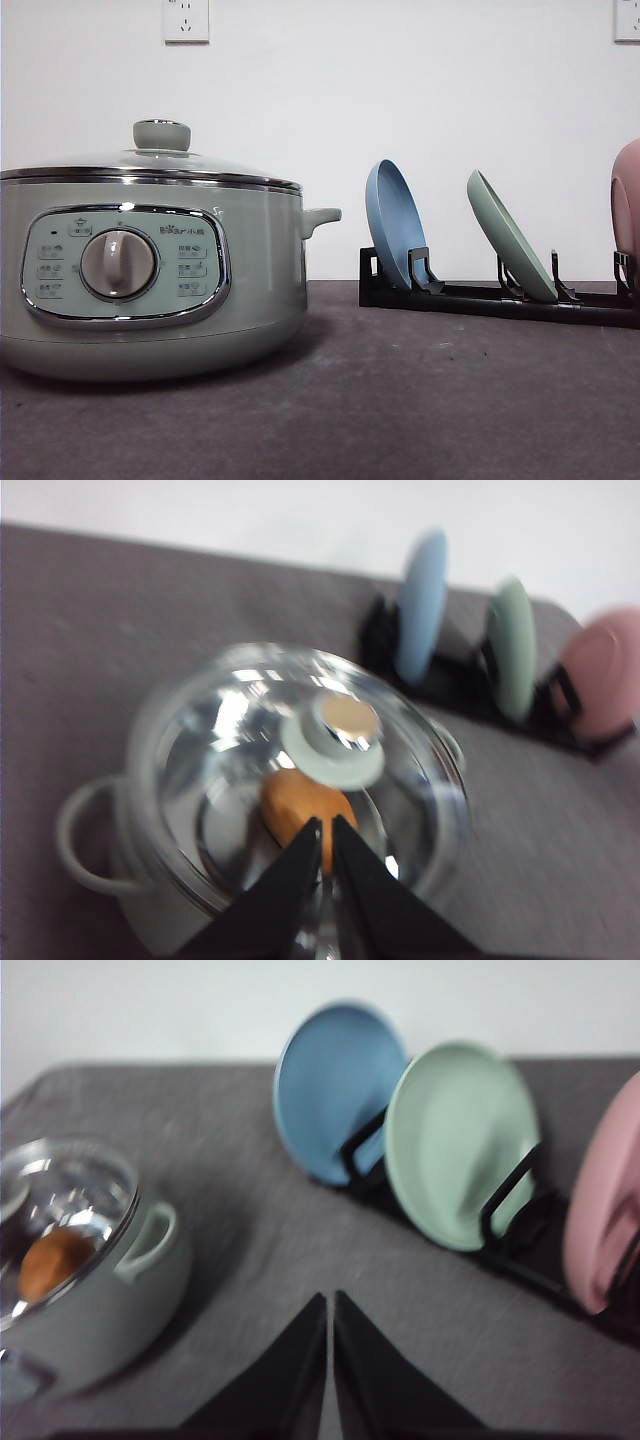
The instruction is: Transfer potato from steamer to green plate
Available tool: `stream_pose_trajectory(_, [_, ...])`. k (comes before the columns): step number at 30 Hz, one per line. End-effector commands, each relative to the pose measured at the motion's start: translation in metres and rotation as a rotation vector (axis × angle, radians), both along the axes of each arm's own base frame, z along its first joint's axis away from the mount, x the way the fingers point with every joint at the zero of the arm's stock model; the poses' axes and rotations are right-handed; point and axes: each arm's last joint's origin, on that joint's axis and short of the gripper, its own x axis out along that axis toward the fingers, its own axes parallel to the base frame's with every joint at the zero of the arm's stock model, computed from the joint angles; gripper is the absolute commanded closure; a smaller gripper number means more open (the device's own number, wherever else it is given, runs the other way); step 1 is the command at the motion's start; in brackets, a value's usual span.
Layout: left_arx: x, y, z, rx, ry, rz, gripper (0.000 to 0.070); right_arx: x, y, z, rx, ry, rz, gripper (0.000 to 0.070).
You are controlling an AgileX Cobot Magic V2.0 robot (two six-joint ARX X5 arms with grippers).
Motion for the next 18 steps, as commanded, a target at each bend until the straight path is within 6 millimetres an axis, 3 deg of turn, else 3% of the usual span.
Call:
stream_pose_trajectory(1, [0.0, -0.0017, 0.0082, 0.045, -0.029, -0.062, 0.0691, 0.0034, 0.0007, 0.007, -0.041, 0.005, 0.052, 0.07])
stream_pose_trajectory(10, [0.0009, -0.008, 0.0099, 0.092, 0.02, -0.166, 0.0691, 0.0126, 0.0074, 0.013, -0.065, 0.105, 0.147, 0.07])
stream_pose_trajectory(13, [0.0009, -0.008, 0.0103, 0.091, 0.016, -0.165, 0.064, 0.0125, 0.0073, 0.013, -0.062, 0.109, 0.141, 0.0673])
stream_pose_trajectory(14, [0.0009, -0.008, 0.0103, 0.09, 0.017, -0.165, 0.0602, 0.0125, 0.0073, 0.0129, -0.062, 0.11, 0.138, 0.0626])
stream_pose_trajectory(18, [0.0009, -0.008, 0.0103, 0.09, 0.017, -0.165, 0.0246, 0.0126, 0.0072, 0.0129, -0.049, 0.119, 0.127, 0.0209])
